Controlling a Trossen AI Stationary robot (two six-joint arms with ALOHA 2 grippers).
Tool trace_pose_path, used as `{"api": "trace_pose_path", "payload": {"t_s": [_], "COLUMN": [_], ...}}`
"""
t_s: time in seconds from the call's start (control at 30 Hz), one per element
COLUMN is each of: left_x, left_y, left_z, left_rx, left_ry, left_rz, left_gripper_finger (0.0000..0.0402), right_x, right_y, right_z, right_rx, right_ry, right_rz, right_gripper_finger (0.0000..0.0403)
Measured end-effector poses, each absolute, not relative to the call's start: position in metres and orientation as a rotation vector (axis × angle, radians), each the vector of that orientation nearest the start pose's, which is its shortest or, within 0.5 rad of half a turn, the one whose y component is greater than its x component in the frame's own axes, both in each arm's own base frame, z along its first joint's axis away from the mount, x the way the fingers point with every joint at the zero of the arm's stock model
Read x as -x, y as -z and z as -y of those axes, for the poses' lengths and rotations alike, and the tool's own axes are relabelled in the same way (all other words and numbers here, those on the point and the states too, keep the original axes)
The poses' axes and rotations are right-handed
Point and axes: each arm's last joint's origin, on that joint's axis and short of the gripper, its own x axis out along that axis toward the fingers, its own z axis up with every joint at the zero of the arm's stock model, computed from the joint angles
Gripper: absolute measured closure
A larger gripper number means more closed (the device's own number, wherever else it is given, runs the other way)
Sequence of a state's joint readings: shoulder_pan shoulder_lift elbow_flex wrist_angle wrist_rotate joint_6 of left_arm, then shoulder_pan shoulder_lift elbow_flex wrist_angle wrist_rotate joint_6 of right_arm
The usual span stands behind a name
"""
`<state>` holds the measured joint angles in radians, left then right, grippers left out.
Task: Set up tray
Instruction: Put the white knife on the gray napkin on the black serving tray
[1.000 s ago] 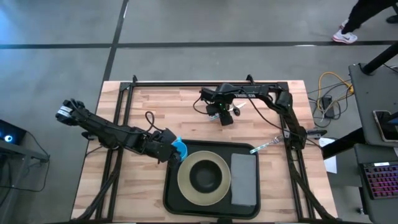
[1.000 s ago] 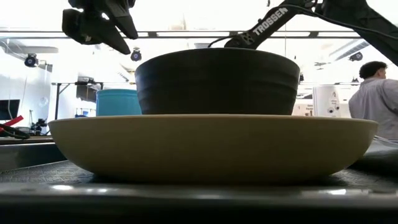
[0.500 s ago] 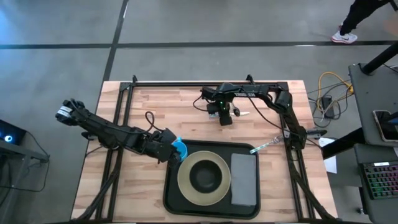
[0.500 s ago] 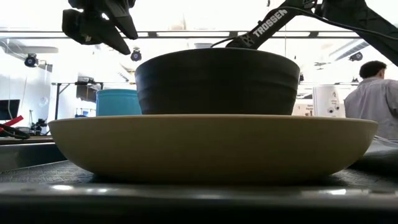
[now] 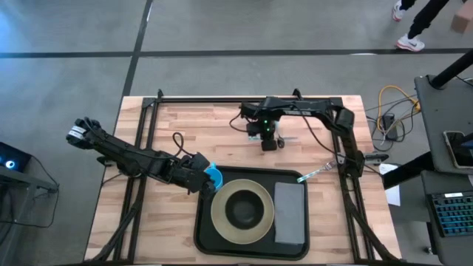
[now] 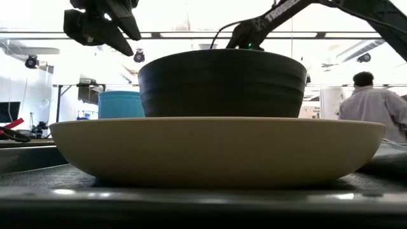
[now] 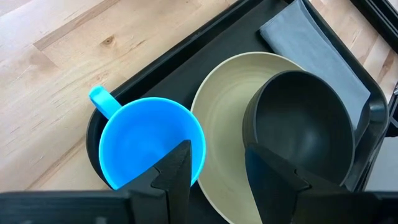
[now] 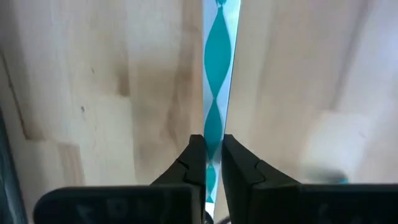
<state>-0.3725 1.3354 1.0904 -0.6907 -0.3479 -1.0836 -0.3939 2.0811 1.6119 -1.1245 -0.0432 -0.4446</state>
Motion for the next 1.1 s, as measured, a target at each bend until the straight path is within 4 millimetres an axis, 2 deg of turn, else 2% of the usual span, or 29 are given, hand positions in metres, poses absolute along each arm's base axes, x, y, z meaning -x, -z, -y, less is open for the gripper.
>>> {"api": "trace_pose_path", "payload": {"t_s": [0.13,0.27,0.47,0.57,0.83,1.1], "left_x": [-0.252,-0.252,-0.253,-0.253,-0.253,-0.253], "left_y": [-0.283,-0.283,-0.283,-0.283,-0.283,-0.283], "left_z": [0.088,0.088,0.088,0.088,0.088,0.088], "left_rx": [0.684,0.685,0.681,0.675,0.663,0.655], "left_ry": [-0.439,-0.438,-0.434,-0.429,-0.424,-0.421], "left_rz": [-0.774,-0.772,-0.771,-0.77,-0.772,-0.774], "left_gripper_finger": [0.0271,0.0271,0.0271,0.0271,0.0271,0.0271], "right_x": [-0.36,-0.355,-0.348,-0.347,-0.333,-0.297], "right_y": [-0.204,-0.233,-0.265,-0.268,-0.263,-0.258], "right_z": [0.138,0.116,0.063,0.035,-0.041,-0.126], "right_rx": [0.059,0.161,0.567,0.683,0.817,0.938], "right_ry": [-0.06,-0.082,-0.179,-0.251,-0.446,-0.599], "right_rz": [-1.53,-1.502,-1.475,-1.467,-1.511,-1.509], "right_gripper_finger": [0.0387,0.0388,0.0383,0.0382,0.0381,0.0381]}}
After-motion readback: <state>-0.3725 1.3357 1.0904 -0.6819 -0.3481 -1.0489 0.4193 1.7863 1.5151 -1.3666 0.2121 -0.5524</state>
